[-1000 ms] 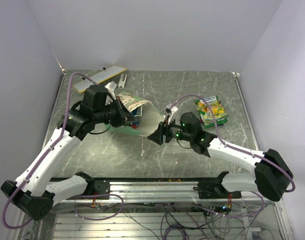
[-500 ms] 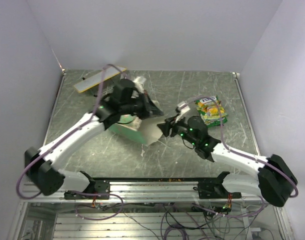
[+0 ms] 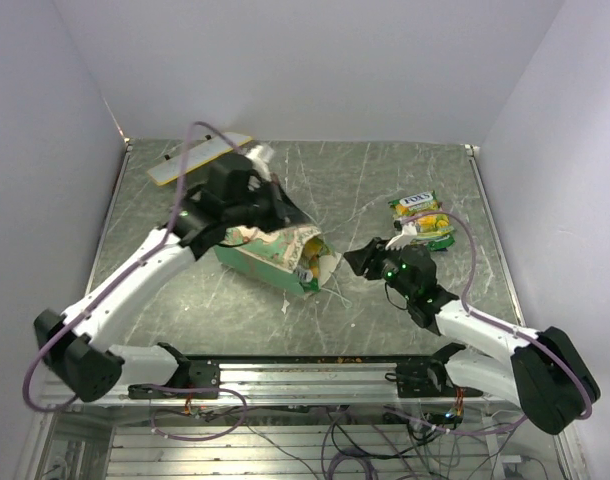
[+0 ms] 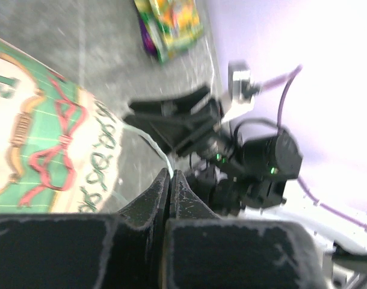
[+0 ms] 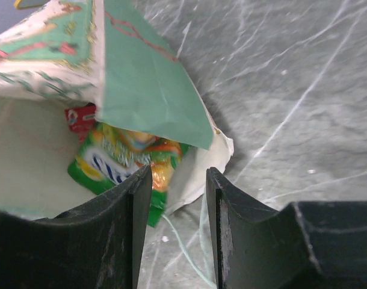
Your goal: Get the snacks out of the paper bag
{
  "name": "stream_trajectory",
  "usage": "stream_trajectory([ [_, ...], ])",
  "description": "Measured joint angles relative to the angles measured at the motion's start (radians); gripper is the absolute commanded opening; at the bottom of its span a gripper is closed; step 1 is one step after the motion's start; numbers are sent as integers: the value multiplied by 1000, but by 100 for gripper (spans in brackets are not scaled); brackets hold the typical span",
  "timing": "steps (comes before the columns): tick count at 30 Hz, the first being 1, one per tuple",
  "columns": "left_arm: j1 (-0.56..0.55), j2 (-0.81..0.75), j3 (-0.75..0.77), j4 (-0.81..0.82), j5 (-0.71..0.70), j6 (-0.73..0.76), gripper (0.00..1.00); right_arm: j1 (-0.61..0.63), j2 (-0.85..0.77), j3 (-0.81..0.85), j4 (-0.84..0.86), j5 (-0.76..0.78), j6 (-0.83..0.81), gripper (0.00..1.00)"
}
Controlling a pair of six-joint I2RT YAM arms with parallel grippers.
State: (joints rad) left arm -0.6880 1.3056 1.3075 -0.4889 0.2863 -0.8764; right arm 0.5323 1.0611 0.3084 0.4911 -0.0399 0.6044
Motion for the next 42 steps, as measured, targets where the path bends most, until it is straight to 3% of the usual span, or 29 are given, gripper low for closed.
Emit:
stream_trajectory([
  [4, 104, -92, -42, 5, -2, -12, 7, 68, 81, 20, 39, -26, 79, 44],
  [9, 101, -52, -40, -5, 13, -16, 7, 148, 184, 51, 101, -26, 209, 45],
  [19, 113, -9, 72, -15, 26, -15, 7, 184, 283, 67, 114, -31, 418, 45],
  [40, 115, 3, 77, -2, 65, -40, 7, 270, 678, 70, 518, -27, 493, 52],
  [42, 115, 3, 77, -1, 70, -41, 7, 285, 703, 79, 557, -20, 500, 46],
])
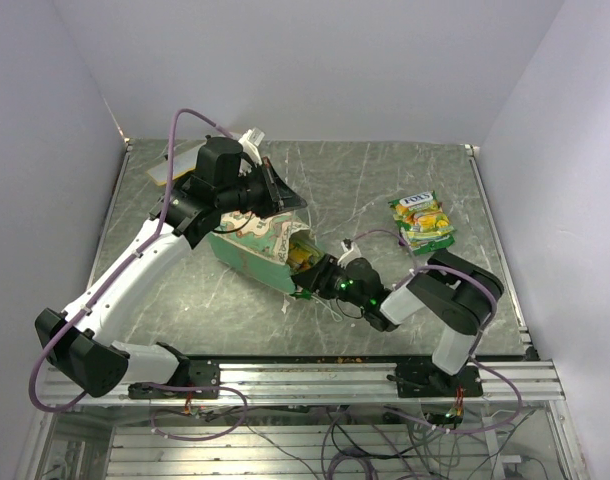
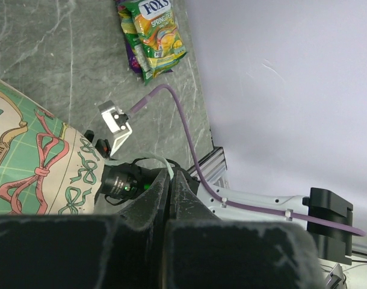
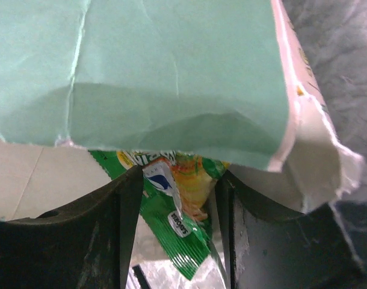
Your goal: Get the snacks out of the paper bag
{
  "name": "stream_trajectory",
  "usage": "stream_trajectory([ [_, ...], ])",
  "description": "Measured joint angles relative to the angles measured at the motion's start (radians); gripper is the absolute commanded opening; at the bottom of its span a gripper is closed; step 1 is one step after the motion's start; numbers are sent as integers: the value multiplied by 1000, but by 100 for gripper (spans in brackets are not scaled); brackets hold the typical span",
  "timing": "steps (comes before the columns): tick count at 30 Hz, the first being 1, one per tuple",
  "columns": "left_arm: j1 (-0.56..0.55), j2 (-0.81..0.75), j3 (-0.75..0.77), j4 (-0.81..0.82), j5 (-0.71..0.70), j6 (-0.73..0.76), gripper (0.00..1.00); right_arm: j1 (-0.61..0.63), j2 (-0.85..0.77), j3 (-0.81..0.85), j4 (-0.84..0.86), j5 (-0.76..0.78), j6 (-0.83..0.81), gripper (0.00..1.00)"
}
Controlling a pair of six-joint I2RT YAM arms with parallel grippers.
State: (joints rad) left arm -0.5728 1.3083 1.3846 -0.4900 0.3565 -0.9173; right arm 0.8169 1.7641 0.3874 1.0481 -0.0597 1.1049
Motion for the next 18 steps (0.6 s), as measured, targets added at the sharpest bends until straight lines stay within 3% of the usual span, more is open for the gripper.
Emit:
stream_trajectory([
  [7, 2, -6, 0, -1, 6, 1, 7, 12, 49, 34, 27, 27, 18, 14],
  [12, 44, -17, 23, -21, 4, 2, 7, 12, -101, 122, -237, 23, -59, 9],
  [18, 204, -11, 143, -67, 4, 35, 7, 12, -270, 363, -637, 30, -201, 2],
])
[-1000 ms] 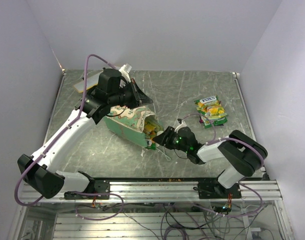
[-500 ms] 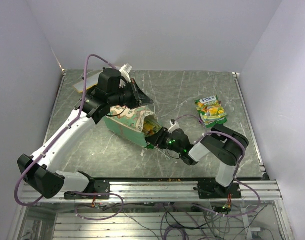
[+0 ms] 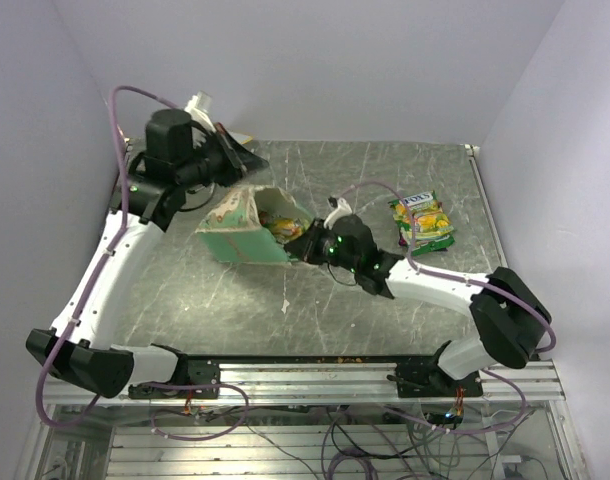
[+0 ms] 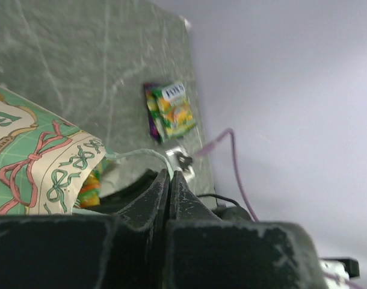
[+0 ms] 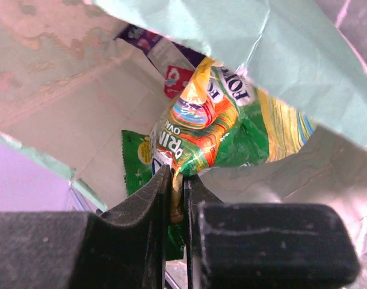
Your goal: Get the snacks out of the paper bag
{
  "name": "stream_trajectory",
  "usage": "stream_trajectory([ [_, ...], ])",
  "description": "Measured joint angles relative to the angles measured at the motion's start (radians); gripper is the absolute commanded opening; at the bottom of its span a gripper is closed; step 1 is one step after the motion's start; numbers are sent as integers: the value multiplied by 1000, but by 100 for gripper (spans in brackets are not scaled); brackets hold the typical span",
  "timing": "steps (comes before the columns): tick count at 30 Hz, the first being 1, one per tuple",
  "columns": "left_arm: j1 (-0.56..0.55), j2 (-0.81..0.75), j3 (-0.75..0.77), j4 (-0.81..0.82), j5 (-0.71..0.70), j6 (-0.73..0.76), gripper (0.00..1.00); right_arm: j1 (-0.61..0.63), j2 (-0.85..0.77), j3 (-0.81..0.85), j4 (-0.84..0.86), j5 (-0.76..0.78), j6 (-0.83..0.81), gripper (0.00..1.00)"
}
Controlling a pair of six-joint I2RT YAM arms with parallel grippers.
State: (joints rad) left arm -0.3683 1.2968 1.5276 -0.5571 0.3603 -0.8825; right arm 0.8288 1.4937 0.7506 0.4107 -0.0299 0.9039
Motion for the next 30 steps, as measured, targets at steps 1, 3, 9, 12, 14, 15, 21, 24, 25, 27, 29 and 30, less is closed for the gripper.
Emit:
stream_trajectory([
  [1, 24, 3, 18, -5, 0, 5, 7, -1, -7, 68, -90, 0, -24, 0],
  [3, 85, 14, 52, -18, 3, 16, 7, -1, -3, 168, -206, -4, -59, 0],
  [9, 236, 38, 63, -15, 58, 14, 7, -2, 26, 401, -465, -7, -154, 0],
  [12, 270, 45, 62, -6, 104, 7, 7, -4, 50, 502, -563, -6, -201, 0],
  [14, 274, 47, 54, 2, 127, 4, 7, -7, 67, 564, -607, -7, -225, 0],
  [15, 274, 47, 50, 4, 135, 3, 7, -10, 76, 596, -626, -8, -237, 0],
  [21, 278, 47, 40, -7, 146, 21, 7, -41, 99, 758, -711, -63, -332, 0],
  [24, 280, 48, 40, -18, 143, 42, 7, -60, 97, 826, -737, -111, -388, 0],
  [25, 282, 48, 41, -22, 141, 50, 7, -69, 93, 843, -742, -126, -406, 0],
  [27, 288, 52, 51, -37, 137, 68, 7, -90, 78, 862, -756, -154, -438, 0],
  [29, 294, 55, 60, -42, 134, 82, 7, -111, 52, 863, -775, -165, -475, 0],
  [30, 296, 56, 62, -43, 133, 86, 7, -117, 37, 863, -785, -165, -494, 0],
])
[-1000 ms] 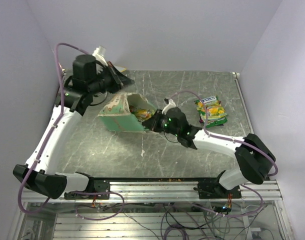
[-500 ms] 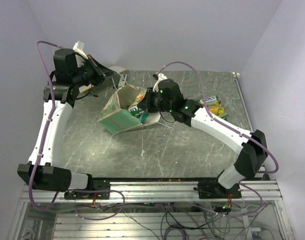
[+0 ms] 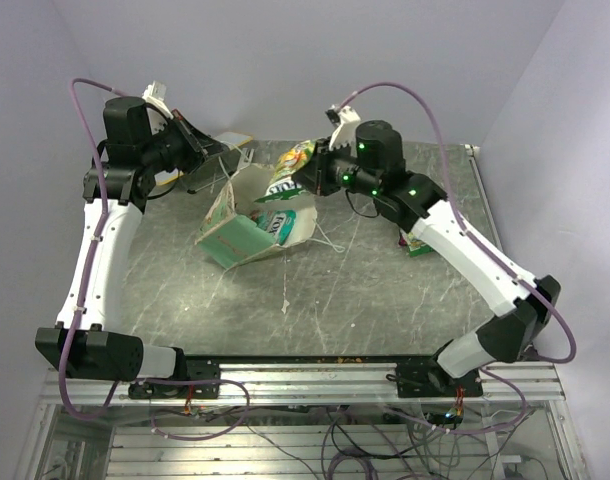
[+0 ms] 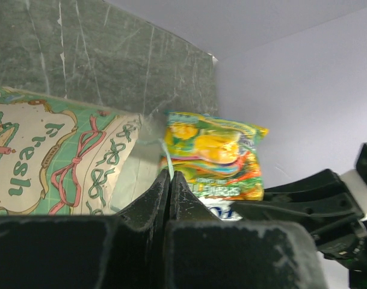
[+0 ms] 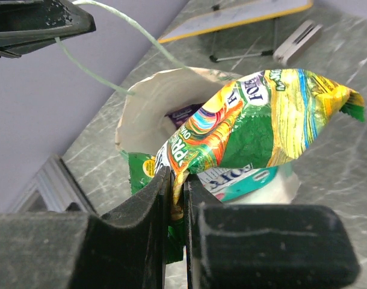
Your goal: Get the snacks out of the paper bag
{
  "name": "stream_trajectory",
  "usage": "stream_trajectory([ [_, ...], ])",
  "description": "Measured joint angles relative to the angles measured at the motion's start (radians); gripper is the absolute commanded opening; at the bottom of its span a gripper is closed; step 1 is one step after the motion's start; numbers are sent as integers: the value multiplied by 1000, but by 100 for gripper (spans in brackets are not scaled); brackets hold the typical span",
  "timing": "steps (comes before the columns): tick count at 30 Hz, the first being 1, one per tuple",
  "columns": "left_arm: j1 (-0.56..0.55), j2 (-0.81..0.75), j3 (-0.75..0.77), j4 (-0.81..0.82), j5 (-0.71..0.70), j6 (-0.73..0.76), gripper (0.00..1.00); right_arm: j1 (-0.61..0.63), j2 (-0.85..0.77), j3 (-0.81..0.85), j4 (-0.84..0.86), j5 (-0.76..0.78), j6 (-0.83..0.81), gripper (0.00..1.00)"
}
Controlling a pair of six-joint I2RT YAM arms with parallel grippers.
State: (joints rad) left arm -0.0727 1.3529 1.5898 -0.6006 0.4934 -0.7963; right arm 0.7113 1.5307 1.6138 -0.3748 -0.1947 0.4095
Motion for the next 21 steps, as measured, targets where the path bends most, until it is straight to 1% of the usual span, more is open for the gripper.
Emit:
stream_trajectory([
  [3, 5, 2, 1, 0, 0, 9, 7, -14, -62, -8, -16, 38, -62, 0],
  [6, 8, 3, 1, -1, 0, 12, 7, -16, -139, -33, -13, 117, -105, 0],
  [10, 9, 3, 0, -1, 0, 20, 7, -48, -215, -53, 22, 210, -122, 0],
  [13, 10, 3, -1, 0, 3, 23, 7, -124, -223, -60, 63, 237, -97, 0],
  [15, 10, 3, -3, 1, 8, 23, 7, -203, -219, -87, 95, 244, -51, 0],
  [18, 10, 3, -5, 1, 10, 24, 7, -318, -206, -168, 153, 258, 32, 0],
  [21, 10, 3, -5, 2, 10, 31, 7, -418, -192, -291, 208, 285, 109, 0],
])
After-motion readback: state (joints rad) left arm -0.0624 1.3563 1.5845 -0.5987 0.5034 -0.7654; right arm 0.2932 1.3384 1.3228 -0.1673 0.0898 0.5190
